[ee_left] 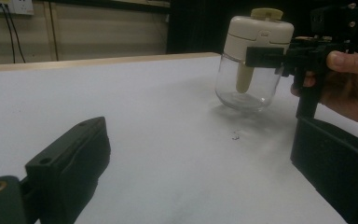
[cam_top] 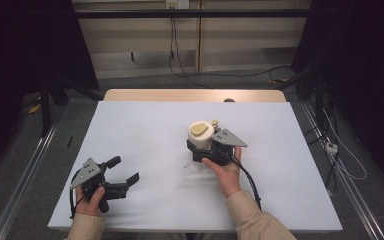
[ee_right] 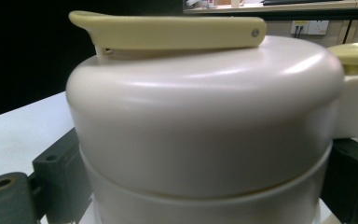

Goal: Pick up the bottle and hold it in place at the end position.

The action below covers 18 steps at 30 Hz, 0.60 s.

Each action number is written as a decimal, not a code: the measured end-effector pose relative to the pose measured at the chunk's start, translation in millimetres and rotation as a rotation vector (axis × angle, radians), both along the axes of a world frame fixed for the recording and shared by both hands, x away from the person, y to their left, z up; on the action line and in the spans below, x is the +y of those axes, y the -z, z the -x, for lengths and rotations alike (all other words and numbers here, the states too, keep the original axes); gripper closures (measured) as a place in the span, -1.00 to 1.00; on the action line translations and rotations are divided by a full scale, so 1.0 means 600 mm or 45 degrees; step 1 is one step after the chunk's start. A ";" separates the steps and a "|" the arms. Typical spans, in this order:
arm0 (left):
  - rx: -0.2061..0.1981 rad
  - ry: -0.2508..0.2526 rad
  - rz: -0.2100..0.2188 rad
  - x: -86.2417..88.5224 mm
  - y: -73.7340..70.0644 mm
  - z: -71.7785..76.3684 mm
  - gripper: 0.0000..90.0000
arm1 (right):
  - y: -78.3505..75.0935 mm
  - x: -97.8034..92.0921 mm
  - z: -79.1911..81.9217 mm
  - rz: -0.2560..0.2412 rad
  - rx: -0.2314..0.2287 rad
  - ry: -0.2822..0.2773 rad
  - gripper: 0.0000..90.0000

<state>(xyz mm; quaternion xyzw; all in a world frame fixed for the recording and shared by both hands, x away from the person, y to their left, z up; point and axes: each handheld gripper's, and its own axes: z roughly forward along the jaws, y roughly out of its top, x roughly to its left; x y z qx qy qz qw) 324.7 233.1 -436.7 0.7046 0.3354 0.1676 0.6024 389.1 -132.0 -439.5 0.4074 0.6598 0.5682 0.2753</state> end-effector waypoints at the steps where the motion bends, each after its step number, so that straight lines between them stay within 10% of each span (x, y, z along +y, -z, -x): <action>1: 0.000 0.000 -0.001 0.000 0.000 0.000 -0.91 | 0.000 0.001 -0.001 0.000 -0.001 0.000 -0.85; 18: 0.006 0.004 -0.002 -0.001 0.001 0.000 -0.91 | 0.004 0.010 -0.017 -0.006 0.004 0.007 -0.85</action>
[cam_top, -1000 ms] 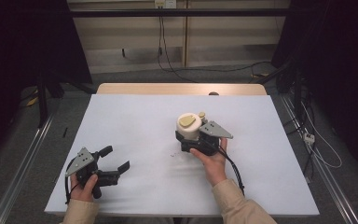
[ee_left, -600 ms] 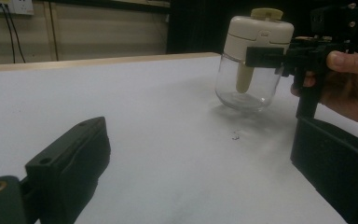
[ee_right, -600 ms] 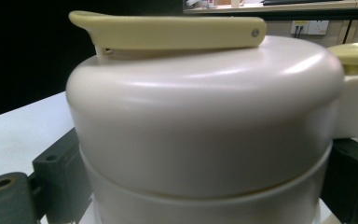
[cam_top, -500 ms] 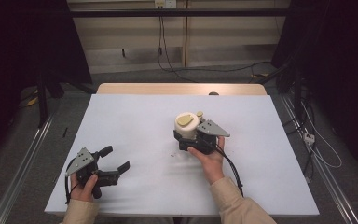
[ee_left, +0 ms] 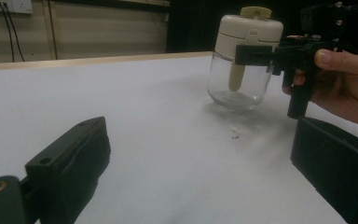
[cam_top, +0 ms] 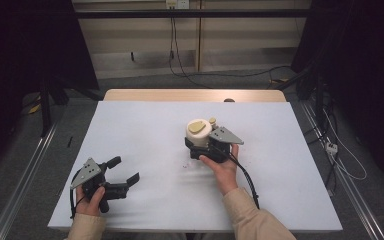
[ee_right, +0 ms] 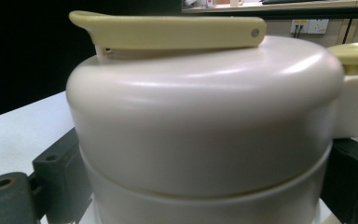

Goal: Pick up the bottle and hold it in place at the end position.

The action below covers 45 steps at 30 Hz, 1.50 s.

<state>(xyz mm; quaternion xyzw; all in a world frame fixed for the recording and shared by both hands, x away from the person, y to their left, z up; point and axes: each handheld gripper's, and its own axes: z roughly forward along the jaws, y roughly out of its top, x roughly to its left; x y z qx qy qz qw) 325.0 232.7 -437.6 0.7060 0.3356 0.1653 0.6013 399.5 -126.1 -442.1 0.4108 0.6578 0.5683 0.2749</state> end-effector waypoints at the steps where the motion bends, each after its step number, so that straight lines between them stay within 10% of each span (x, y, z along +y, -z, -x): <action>1: -0.001 0.000 -0.001 0.000 0.000 0.000 -0.91 | 0.000 0.000 -0.001 0.007 -0.003 -0.003 -0.85; 45: 0.007 0.006 -0.005 -0.002 0.004 -0.001 -0.91 | 0.017 0.021 -0.024 0.032 0.028 -0.023 -0.85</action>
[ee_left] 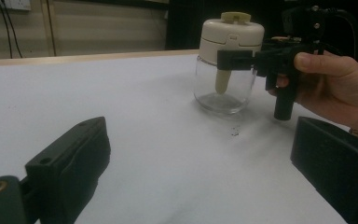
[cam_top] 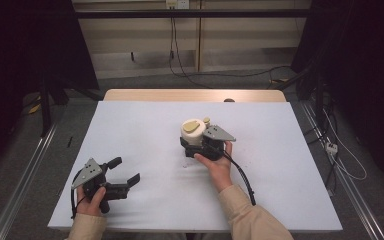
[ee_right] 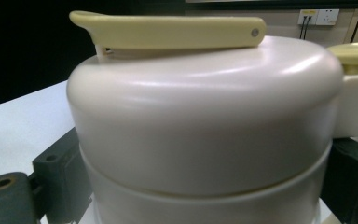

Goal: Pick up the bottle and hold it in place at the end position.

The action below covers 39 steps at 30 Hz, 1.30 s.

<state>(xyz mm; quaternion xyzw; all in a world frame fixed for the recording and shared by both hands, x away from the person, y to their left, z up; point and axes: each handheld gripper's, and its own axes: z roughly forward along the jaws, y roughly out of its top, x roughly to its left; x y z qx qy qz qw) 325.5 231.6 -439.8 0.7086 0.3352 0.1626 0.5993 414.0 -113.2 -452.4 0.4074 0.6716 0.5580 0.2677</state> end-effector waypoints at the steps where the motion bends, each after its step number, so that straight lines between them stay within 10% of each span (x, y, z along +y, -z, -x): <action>1: 0.001 0.001 0.001 0.000 0.000 0.000 -0.91 | 0.000 0.001 0.000 0.001 -0.001 -0.001 -0.85; 39: 0.007 0.001 -0.006 -0.002 0.002 0.000 -0.91 | -0.001 0.000 -0.012 0.005 -0.002 0.000 -0.84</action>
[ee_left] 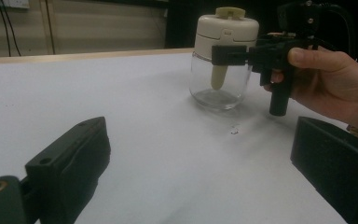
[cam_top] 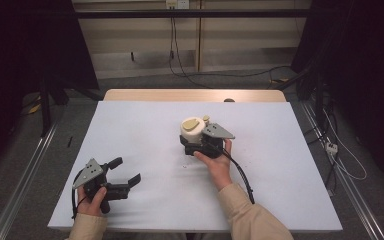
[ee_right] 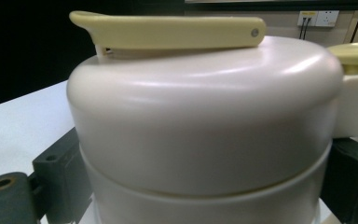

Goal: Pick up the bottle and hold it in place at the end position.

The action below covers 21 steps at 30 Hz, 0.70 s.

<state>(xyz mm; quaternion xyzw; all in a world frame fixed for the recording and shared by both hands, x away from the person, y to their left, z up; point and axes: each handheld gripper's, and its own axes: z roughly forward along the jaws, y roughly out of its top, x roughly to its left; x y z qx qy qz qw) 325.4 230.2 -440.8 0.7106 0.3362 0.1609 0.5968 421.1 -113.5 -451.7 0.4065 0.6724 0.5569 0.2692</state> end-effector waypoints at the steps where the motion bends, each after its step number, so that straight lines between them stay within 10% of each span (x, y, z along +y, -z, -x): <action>1: 0.000 -0.001 0.000 0.000 0.000 0.000 -0.91 | 0.000 0.000 0.000 0.002 0.001 0.001 -0.85; 21: 0.003 -0.001 0.000 -0.001 0.001 0.000 -0.91 | 0.007 0.004 -0.003 0.007 0.023 -0.007 -0.84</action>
